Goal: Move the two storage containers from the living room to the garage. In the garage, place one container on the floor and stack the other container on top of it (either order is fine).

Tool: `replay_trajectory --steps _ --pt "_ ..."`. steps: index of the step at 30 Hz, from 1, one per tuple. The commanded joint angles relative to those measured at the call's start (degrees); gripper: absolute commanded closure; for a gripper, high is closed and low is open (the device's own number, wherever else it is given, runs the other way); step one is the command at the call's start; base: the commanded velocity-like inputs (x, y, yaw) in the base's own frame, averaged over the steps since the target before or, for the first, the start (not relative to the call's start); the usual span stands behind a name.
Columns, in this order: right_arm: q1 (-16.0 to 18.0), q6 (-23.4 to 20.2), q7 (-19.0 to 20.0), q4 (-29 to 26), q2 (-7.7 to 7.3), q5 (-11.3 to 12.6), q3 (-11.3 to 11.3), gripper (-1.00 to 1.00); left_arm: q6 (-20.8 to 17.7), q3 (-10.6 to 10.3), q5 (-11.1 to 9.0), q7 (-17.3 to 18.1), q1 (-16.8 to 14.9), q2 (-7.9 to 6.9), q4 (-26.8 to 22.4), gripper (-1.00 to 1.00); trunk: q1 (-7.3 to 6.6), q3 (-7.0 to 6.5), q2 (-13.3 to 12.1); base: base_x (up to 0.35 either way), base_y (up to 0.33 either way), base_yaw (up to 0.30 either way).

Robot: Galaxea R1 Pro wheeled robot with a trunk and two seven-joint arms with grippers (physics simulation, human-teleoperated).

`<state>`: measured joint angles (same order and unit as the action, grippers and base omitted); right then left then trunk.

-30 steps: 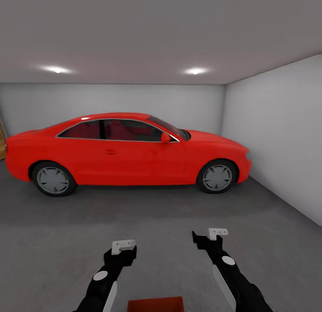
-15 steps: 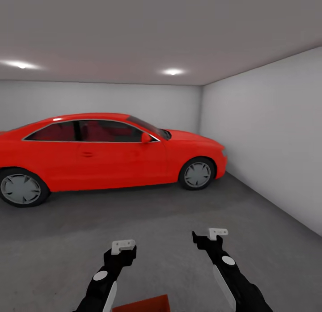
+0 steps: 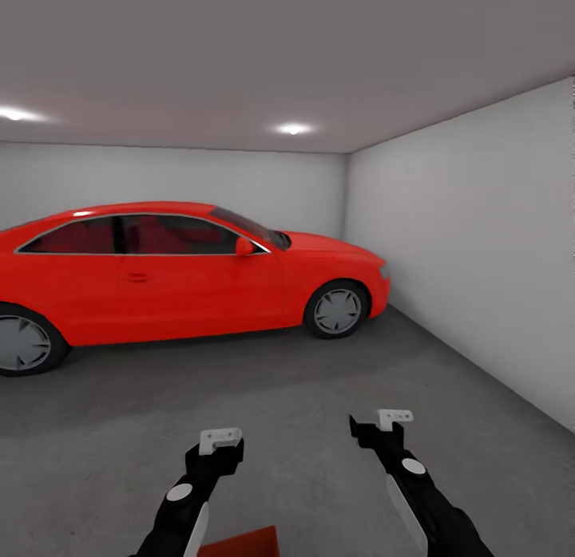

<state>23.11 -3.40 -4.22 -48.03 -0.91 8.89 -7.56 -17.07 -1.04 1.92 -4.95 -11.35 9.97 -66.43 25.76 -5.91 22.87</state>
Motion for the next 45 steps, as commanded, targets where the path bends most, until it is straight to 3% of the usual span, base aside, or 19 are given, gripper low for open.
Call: replay_trajectory --steps 1,13,35,45 --pt "0.01 -0.22 -0.44 -0.04 -0.11 0.58 -0.35 -1.00 -0.33 -0.08 0.19 -0.28 0.00 0.00 -0.09 -1.00 0.02 0.03 0.05 0.000 -0.335 0.000" --pt "0.01 -0.25 -0.27 0.22 -0.24 0.62 -0.35 -1.00 -0.33 -0.10 0.19 -0.28 0.01 0.03 -0.08 -1.00 0.02 0.03 0.05 0.000 -0.320 -0.168" --pt "0.01 -0.29 -0.26 0.22 -0.41 0.69 -0.34 -1.00 -0.41 -0.02 0.19 -0.27 0.01 0.00 -0.05 -1.00 0.02 0.03 0.05 0.000 -0.013 -0.296" --pt "0.01 -0.29 -0.26 0.22 -0.41 0.69 -0.30 -1.00 -0.59 -0.10 0.13 -0.33 0.01 0.03 -0.07 -1.00 0.02 0.03 0.05 -0.174 -0.203 -0.300"
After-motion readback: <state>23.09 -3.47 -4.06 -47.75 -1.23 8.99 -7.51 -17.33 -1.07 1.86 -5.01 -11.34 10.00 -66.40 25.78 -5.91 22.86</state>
